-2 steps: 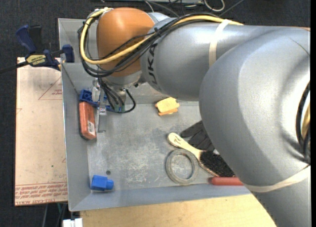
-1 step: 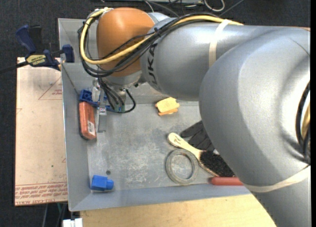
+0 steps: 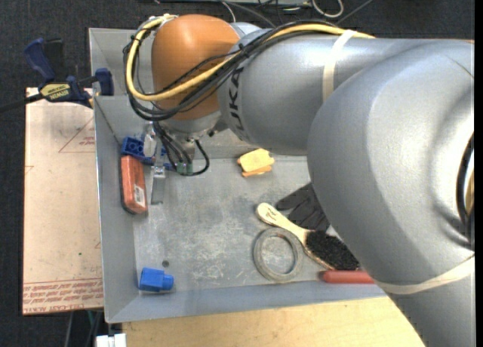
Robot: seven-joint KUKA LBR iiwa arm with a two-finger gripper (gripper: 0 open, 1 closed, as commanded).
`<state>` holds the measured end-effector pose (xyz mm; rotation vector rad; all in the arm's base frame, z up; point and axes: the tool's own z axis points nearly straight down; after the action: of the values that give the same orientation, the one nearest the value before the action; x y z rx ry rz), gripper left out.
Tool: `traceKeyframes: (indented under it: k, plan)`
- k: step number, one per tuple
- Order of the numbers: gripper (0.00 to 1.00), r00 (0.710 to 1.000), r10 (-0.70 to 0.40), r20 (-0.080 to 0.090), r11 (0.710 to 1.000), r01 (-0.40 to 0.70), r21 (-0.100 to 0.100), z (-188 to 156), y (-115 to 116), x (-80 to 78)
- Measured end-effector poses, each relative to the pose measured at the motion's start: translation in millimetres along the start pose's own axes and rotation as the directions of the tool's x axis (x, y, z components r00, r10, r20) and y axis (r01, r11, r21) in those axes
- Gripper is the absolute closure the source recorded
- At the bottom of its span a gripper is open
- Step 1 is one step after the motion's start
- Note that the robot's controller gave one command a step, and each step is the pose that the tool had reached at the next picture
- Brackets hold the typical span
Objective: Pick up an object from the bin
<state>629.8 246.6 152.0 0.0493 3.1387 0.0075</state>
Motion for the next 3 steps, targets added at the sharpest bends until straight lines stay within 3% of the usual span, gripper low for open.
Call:
traceKeyframes:
  k: [1,2,3]
  plan:
    - [0.0,0.99,0.14,0.0,0.99,-0.14,0.002,-37,-13,-5.0]
    - [0.0,0.997,-0.083,0.001,0.997,0.083,0.0,-8,-47,45.5]
    - [0.0,0.999,-0.043,0.003,0.999,0.043,-0.003,-26,-102,32.2]
